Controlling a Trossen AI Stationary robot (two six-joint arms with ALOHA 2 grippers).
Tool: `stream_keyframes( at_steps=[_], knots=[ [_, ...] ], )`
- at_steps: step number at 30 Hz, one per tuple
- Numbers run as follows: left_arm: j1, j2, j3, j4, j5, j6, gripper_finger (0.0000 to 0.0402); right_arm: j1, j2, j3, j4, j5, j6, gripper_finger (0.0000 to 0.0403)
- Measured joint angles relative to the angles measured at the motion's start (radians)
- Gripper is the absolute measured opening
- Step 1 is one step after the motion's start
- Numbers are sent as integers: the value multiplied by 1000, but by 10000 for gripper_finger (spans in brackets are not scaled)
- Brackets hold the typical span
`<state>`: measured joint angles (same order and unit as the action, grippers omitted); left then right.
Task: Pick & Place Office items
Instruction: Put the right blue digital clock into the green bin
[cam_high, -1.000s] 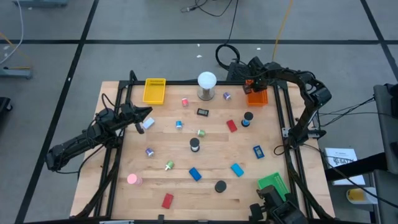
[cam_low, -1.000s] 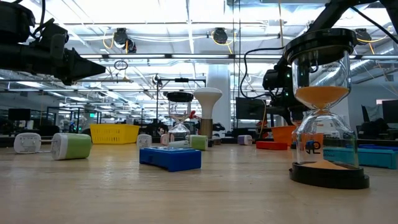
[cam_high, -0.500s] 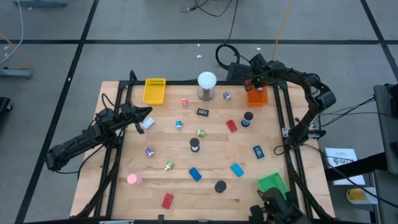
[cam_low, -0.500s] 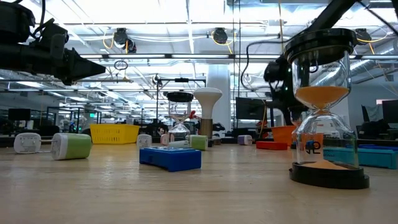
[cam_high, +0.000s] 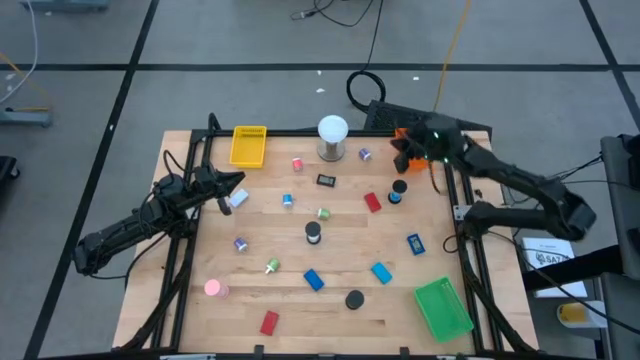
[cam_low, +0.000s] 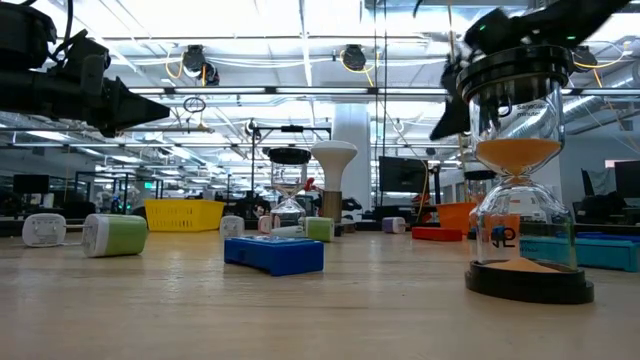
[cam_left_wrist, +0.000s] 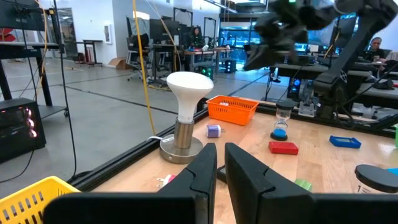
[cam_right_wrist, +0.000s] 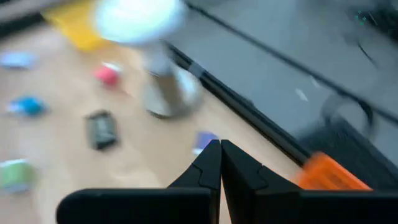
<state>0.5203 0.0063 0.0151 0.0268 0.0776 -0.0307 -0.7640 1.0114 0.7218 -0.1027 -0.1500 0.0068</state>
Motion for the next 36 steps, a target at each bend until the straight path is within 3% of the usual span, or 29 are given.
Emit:
stream_keyframes(
  at_steps=[6, 12, 24, 31, 36],
  knots=[
    [0, 0, 0, 10, 0, 1, 37, 92, -158, -190, 251, -91, 13, 1],
    [0, 0, 0, 77, 0, -19, 37, 151, -275, -276, 294, -91, 9, 1],
    [-4, 28, 10, 186, -25, -342, 37, 178, -349, -376, 480, -90, -59, 2],
    [-76, 195, 51, 188, -172, -294, 6, 177, -333, -411, 675, -89, -197, 2],
    [-172, 372, 124, 176, -262, -288, 4, 177, -334, -411, 773, -89, -265, 1]
  ],
)
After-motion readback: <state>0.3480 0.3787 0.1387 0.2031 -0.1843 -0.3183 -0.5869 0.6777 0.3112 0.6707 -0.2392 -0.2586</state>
